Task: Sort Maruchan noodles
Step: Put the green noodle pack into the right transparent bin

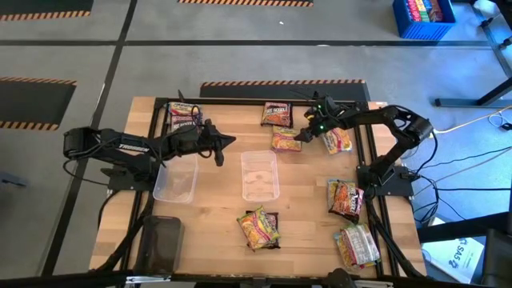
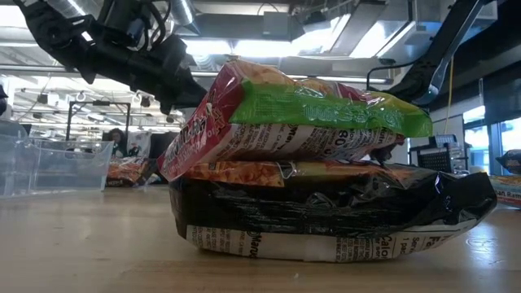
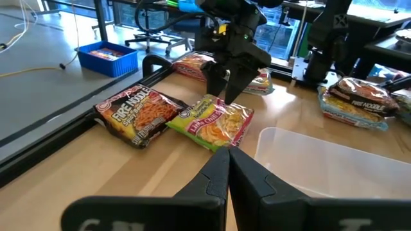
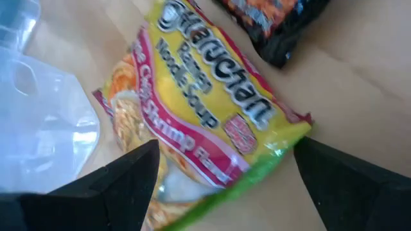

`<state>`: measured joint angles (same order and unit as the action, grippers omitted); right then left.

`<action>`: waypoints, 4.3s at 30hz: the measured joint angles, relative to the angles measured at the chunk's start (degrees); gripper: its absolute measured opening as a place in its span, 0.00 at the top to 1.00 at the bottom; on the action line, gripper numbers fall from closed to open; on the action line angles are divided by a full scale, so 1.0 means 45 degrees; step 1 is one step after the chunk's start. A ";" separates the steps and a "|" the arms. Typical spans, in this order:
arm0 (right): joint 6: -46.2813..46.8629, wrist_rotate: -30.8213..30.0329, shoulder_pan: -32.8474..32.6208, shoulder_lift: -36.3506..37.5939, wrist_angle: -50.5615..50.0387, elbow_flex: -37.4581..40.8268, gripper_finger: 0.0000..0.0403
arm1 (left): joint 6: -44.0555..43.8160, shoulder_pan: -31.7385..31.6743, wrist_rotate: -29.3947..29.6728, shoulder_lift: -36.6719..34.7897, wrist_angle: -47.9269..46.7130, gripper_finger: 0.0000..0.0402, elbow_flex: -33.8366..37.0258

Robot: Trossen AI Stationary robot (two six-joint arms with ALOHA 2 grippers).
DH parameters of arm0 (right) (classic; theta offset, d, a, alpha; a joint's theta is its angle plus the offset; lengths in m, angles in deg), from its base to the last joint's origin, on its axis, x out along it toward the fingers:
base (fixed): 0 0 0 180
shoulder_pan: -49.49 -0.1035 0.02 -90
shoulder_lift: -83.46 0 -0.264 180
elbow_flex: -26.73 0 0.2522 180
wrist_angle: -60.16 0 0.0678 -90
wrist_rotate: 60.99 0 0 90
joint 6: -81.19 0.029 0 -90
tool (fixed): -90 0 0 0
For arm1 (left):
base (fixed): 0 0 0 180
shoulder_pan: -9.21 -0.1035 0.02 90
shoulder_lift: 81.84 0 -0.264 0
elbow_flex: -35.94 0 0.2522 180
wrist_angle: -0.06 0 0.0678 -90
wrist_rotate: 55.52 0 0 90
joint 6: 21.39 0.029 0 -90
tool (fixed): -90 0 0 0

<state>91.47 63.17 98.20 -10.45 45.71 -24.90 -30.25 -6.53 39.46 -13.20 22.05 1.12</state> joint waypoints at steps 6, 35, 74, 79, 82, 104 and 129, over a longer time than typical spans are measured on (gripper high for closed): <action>0.0291 0.0008 0.0000 0.0000 -0.0393 0.0000 0.15 | 0.0000 -0.0002 0.0001 0.0000 0.0002 0.99 0.0000; 0.1036 0.0052 -0.0595 -0.0662 0.0958 0.0013 0.53 | 0.0096 -0.0002 0.0051 0.0000 0.0262 0.99 0.0000; -0.0054 -0.0098 -0.0578 0.0476 0.1572 0.0024 0.70 | 0.0087 -0.0002 0.0055 0.0000 0.0257 0.99 0.0005; -0.0070 0.0129 -0.0578 0.0476 0.1342 0.0024 0.70 | -0.0093 -0.0002 0.0056 0.0000 0.0257 0.96 0.0005; 0.0030 0.0122 -0.0583 0.0476 0.1339 0.0024 0.70 | -0.0262 -0.0002 0.0056 0.0000 0.0257 0.91 0.0010; 0.0307 -0.0463 -0.0578 0.0476 0.0807 0.0019 0.15 | 0.0102 -0.0002 0.0286 0.1594 -0.2741 0.67 -0.3175; 0.0525 -0.0167 -0.0573 0.0471 -0.0321 0.0010 0.22 | 0.0445 -0.0440 -0.0170 0.7581 -0.7159 0.67 -0.9352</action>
<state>93.83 62.42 95.62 -8.33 44.26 -24.85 -28.25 -8.51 38.70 20.92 -10.16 -40.97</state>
